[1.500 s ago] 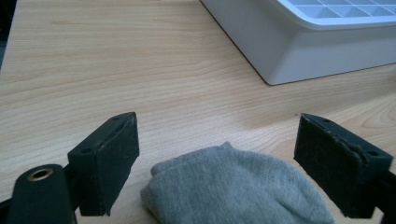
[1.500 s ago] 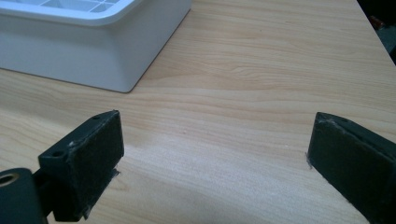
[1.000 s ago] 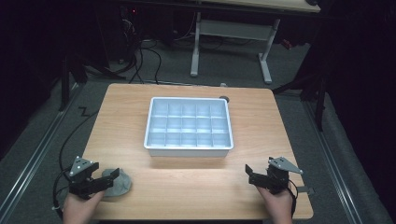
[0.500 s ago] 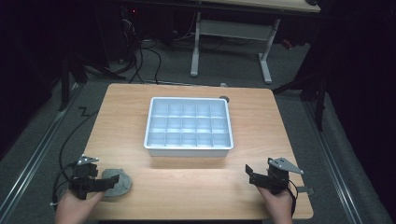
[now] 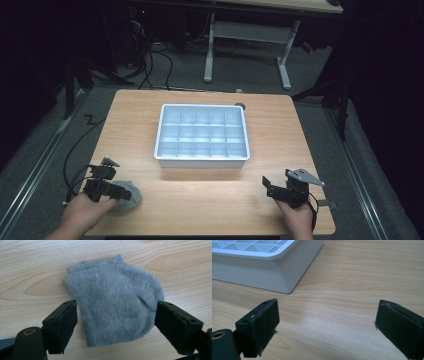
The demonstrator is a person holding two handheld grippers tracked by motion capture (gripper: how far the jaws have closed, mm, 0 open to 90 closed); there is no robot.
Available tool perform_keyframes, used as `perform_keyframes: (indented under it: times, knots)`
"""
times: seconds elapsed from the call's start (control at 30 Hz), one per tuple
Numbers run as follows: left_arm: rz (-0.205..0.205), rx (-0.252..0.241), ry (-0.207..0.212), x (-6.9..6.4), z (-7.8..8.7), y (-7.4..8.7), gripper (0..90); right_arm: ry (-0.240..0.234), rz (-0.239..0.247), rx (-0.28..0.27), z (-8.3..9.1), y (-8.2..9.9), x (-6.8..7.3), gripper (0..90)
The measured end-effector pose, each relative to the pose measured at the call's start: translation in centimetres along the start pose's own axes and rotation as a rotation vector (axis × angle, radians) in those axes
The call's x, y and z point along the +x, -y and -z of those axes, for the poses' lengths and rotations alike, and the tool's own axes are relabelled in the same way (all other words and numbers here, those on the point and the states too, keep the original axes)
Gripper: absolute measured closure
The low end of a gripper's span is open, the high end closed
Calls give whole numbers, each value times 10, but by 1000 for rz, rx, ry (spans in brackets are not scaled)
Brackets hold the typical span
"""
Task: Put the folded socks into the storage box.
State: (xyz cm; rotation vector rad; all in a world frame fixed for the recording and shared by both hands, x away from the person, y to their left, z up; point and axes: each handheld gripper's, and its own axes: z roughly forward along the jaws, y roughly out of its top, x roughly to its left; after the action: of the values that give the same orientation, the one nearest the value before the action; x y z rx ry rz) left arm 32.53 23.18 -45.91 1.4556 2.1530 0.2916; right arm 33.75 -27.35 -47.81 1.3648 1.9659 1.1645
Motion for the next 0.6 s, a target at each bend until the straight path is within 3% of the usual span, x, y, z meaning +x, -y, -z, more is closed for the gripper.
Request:
perform_keyframes:
  times: [0.1,0.2,0.4,0.43,0.5,0.6]
  knots:
    - [43,43,-22,-1,-5,-7,204,-1,-4,0,0,0,-1,55]
    - [77,79,-70,-2,-12,-16,210,-2,-6,2,-1,0,-1,57]
    - [44,138,-151,-5,-30,-13,262,-6,-8,3,-1,1,-1,65]
    - [21,147,-165,-6,-33,-10,279,-5,-9,3,-1,1,-1,67]
    - [-14,158,-193,-7,-38,-5,314,-5,-10,5,-1,1,-1,71]
    - [-29,150,-205,-8,-42,-4,312,-5,-12,9,-1,1,-1,74]
